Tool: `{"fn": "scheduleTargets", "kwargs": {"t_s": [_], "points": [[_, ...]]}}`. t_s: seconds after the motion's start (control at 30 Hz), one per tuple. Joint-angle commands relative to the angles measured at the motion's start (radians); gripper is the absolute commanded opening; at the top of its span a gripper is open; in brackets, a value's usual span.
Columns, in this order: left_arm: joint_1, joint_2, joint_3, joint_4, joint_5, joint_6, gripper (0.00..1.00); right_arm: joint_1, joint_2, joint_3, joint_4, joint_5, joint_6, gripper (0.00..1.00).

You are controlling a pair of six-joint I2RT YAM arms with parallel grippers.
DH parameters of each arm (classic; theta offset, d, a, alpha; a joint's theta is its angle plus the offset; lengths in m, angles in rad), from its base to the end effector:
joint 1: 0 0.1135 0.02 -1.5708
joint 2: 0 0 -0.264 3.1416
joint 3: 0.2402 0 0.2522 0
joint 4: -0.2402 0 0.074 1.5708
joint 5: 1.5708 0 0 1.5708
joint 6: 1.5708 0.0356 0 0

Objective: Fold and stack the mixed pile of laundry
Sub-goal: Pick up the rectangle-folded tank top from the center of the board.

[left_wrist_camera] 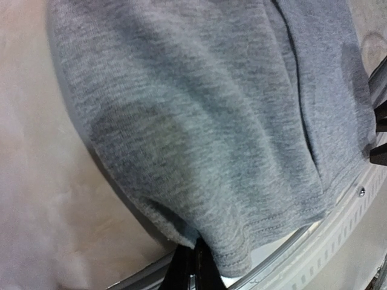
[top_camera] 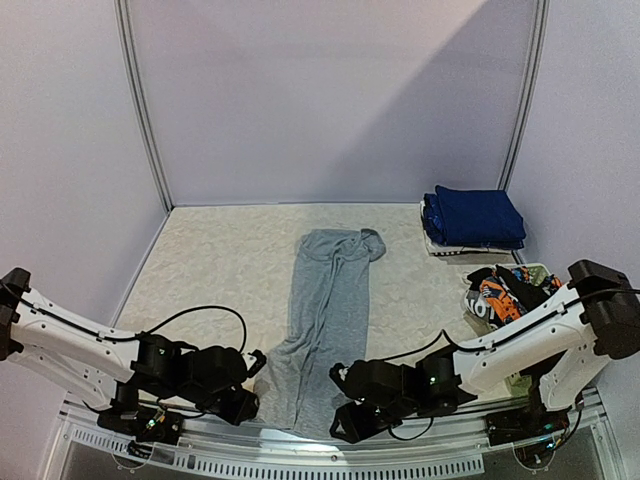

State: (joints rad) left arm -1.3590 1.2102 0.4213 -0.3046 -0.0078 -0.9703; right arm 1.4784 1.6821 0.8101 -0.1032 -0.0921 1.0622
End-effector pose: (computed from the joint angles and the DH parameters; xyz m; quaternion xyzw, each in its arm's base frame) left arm 0.0407 -0.1880 0.1316 0.1868 0.9535 -0.2157 0.0969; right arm 0.0257 0.3132 0.1363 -0.2105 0.9316 0.2930 0.0447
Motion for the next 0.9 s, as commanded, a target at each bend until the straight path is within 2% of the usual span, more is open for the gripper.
{"fn": "scheduleTargets", "kwargs": {"t_s": [0.0,0.2,0.33,0.6,0.87], "points": [[-0.022,-0.003,-0.027,-0.001,-0.025,-0.016,0.00,0.019,0.032,0.000,-0.069,-0.028,0.030,0.29],[-0.027,0.002,-0.006,0.002,-0.026,-0.011,0.00,0.036,0.021,0.041,-0.162,0.011,0.009,0.01],[-0.062,0.019,0.059,-0.016,-0.039,-0.005,0.00,0.048,-0.009,0.047,-0.254,0.031,-0.002,0.00],[-0.182,0.086,0.274,-0.138,-0.058,0.020,0.00,0.098,-0.271,0.031,-0.533,0.139,0.053,0.00],[-0.216,0.156,0.375,-0.204,-0.075,0.030,0.00,0.099,-0.311,0.036,-0.557,0.150,0.049,0.00]]}}
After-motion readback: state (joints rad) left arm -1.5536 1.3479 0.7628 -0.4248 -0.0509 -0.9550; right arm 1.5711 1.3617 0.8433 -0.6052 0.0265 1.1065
